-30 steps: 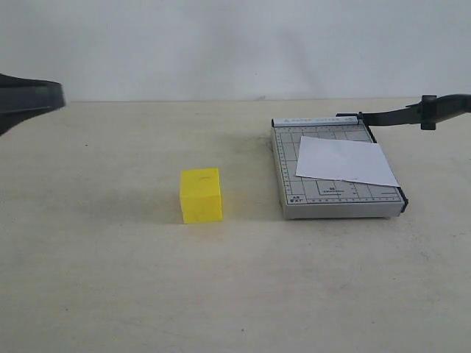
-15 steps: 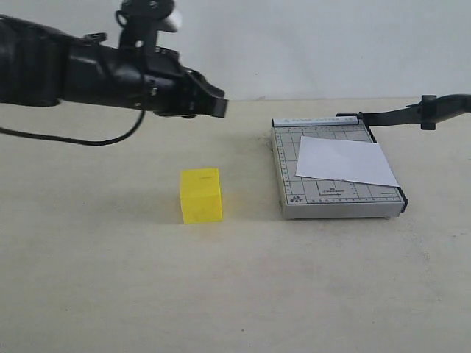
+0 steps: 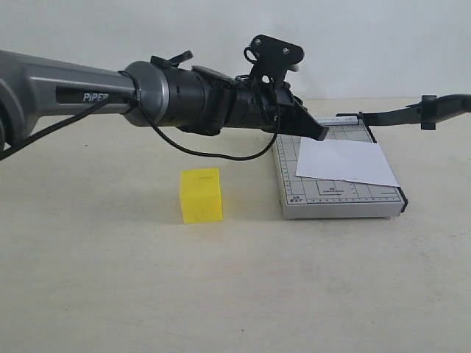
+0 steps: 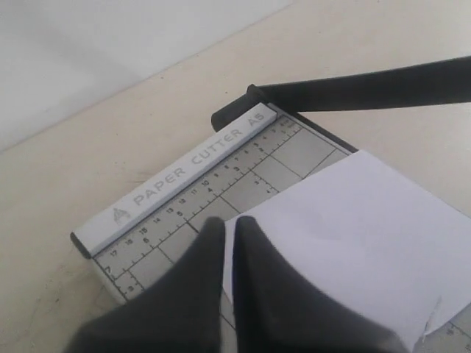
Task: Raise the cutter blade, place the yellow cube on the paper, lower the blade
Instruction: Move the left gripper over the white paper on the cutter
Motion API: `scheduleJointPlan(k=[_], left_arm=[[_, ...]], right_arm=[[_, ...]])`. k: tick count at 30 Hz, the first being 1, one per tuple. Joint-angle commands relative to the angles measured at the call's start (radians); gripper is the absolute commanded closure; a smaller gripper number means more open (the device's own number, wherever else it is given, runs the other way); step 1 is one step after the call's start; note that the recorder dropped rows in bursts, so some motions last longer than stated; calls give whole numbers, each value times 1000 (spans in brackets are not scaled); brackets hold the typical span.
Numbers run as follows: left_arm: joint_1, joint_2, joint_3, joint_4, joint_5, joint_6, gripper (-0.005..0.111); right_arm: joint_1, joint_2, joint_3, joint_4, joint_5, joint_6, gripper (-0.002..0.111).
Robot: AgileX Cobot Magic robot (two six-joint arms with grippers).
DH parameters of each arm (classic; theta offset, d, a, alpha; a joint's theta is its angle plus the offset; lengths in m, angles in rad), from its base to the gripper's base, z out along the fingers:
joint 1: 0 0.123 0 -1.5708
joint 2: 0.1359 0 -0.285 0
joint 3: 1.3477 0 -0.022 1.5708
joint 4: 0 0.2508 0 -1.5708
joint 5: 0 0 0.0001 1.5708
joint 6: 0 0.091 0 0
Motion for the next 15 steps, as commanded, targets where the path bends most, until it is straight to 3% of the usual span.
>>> scheduleJointPlan(k=[1,15], left_arm=[[-5,10,-17,-3,29,7,102],[-5,85,-22,-10,29,4,102]], right_arm=[[2,-6,0,2,-8,0,108],[2,-6,0,2,-8,0,108]])
